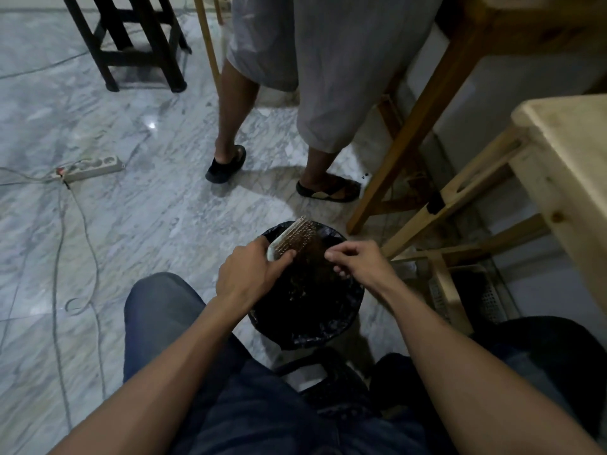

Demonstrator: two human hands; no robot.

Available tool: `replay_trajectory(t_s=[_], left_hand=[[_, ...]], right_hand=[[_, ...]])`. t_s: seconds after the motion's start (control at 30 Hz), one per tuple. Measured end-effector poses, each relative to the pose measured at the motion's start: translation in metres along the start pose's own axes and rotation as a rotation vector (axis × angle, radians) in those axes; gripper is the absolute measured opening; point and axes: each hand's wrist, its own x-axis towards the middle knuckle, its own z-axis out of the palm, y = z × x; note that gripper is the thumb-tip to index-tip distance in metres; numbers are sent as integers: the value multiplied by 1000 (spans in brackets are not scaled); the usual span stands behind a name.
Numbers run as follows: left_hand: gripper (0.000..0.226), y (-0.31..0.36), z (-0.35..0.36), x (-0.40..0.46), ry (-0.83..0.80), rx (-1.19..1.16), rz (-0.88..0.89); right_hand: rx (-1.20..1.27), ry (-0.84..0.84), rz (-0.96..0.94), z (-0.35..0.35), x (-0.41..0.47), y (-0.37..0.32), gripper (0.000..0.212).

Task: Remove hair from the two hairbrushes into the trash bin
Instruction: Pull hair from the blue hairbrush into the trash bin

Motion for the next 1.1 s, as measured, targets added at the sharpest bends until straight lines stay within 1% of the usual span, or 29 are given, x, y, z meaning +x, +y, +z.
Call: replay_trajectory(t_s=[0.03,0.2,0.3,0.37,0.4,0.43,0.5,0.53,0.57,0.6,0.63,0.67,0.73,0.77,0.8,0.87,0.97,1.1], left_hand=[[49,-2,-6,-1,16,-6,8],[55,-11,-35,-2,167,-36,17],[55,-10,-45,-6,229,-59,29],[55,-7,-46,-12,219,-56,65],[54,-5,-46,-15,210,-51,83],[54,-3,-46,-18,205,-43,98],[54,3,-48,-21,212,-21,123],[53,5,-50,-22,219,-12,132],[54,8,-51,-23,226,-6,139],[54,11,-52,-23,229,0,146],[54,14,-53,-23,229,1,154],[54,17,-54,-22,226,-4,164],[55,21,-57,-21,227,-24,174],[55,23,-59,-20,232,-25,173],[55,23,-61,-20,238,-18,170],[56,21,-64,-20,246,-5,166],[59,17,-62,-24,225,-41,125],[60,15,-58,-30,189,-115,77]], right_hand=[[-10,29,6,0,-1,-2,7],[-150,125,29,-6,-5,-6,8],[-293,134,56,-1,-8,-1,10],[-411,115,77,3,-11,-6,9],[-449,75,96,4,-13,-13,7],[-464,18,112,4,-15,-20,16],[-400,-119,117,-1,-15,-36,58],[-343,-162,88,-2,-16,-44,78],[-302,-183,18,-4,-17,-52,90],[-274,-186,-67,-3,-19,-59,94],[-250,-174,-144,-2,-20,-63,90],[-225,-150,-200,1,-23,-67,75],[-239,-42,-229,8,-26,-72,32],[-280,34,-223,10,-25,-70,18],[-333,101,-214,12,-24,-66,14],[-441,185,-188,14,-20,-57,16],[-530,212,-86,11,-14,-46,17],[-659,214,16,1,-16,-40,15]])
